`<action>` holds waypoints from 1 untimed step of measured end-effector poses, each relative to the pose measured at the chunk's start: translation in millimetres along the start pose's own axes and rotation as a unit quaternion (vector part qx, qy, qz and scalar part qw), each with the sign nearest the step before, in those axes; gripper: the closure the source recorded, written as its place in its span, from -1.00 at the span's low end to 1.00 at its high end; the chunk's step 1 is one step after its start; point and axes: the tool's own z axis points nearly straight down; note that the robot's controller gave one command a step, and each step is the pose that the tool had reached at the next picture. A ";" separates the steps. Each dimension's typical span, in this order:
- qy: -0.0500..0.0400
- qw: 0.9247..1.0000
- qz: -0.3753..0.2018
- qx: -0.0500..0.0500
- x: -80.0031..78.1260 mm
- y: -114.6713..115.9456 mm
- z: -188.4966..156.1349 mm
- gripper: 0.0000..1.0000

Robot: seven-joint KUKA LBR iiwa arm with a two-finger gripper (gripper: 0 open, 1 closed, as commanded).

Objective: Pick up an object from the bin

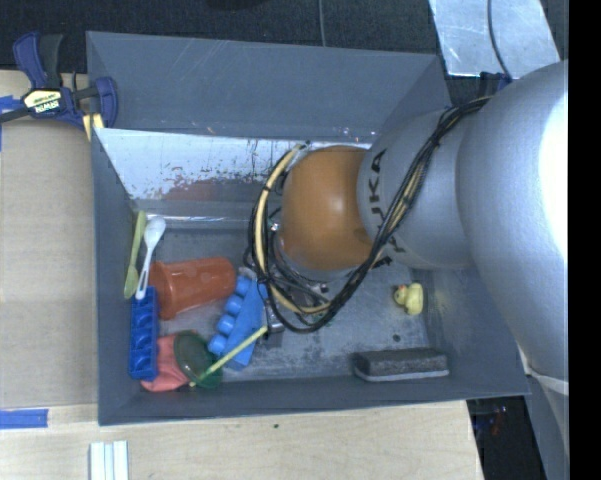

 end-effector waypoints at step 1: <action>-0.001 1.000 -0.018 0.000 6.5 0.2 -97.0 1.00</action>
Offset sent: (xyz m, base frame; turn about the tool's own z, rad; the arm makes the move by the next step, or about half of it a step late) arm 0.0000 0.0000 0.0000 0.0000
